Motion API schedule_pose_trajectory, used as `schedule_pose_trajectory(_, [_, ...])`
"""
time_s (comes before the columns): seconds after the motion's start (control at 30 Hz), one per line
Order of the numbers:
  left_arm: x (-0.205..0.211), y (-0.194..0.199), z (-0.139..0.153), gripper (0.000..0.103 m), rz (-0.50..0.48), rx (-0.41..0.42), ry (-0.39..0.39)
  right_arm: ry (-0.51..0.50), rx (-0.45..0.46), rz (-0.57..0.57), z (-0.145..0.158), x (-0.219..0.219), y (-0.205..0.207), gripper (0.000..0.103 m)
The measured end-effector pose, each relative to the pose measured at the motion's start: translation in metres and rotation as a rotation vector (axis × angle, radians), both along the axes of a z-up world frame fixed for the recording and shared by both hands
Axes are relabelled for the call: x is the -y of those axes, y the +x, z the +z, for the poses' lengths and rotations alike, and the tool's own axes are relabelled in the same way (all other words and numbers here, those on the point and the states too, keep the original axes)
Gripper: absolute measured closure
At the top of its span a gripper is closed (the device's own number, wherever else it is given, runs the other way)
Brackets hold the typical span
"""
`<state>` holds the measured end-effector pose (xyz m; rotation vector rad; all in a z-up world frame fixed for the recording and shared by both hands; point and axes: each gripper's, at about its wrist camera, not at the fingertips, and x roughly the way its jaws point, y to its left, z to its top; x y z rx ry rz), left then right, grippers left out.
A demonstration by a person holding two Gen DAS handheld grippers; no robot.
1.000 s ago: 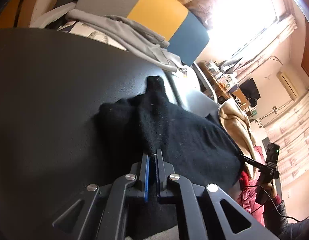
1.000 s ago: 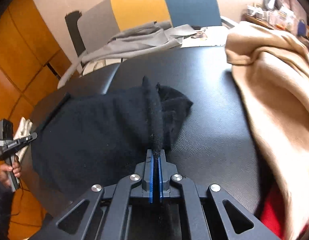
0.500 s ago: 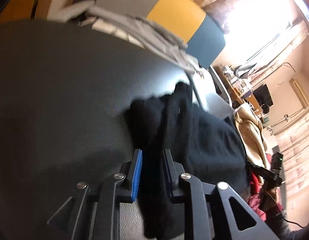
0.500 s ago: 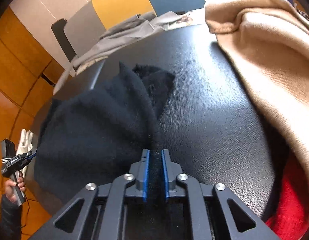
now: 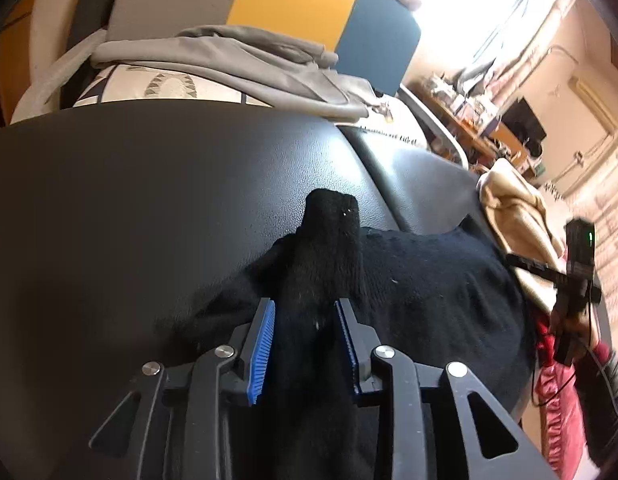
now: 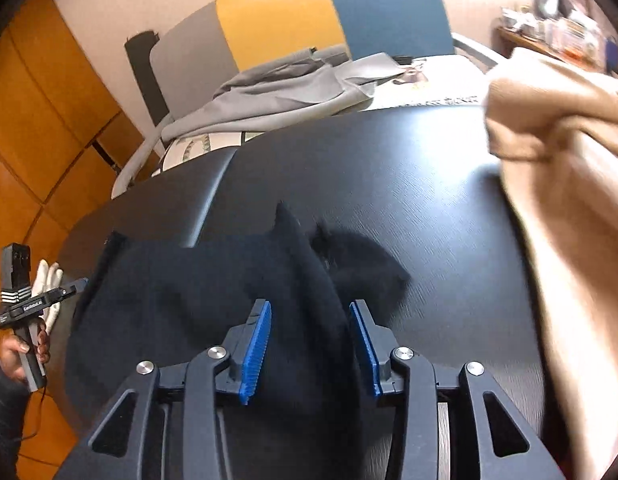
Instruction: Fold clothes
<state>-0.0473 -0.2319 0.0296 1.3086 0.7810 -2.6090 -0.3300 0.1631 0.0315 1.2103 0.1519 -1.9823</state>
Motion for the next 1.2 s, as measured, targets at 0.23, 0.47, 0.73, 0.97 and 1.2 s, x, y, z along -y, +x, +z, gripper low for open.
schedule_pose_trajectory(0.23, [-0.003,-0.006,-0.005,0.098,-0.021,0.017,-0.039,0.185,-0.012,0.099,-0.023,0.051,-0.018,0.099])
schedule_pose_trajectory(0.47, [0.015,0.024,-0.023,0.098,0.203,-0.028,-0.003,0.169,-0.122,-0.008,-0.020,0.042,-0.016,0.098])
schedule_pose_trajectory(0.73, [0.017,0.037,-0.007,0.077,0.361,-0.045,0.023,0.136,-0.135,-0.073,-0.017,0.030,-0.015,0.071])
schedule_pose_trajectory(0.97, [-0.037,0.081,0.048,0.075,0.280,-0.191,-0.105,0.035,-0.263,-0.030,0.031,0.011,0.022,0.059])
schedule_pose_trajectory(1.2, [-0.150,0.072,0.028,0.075,-0.022,-0.144,-0.228,0.031,-0.232,0.267,0.027,0.036,0.131,0.053])
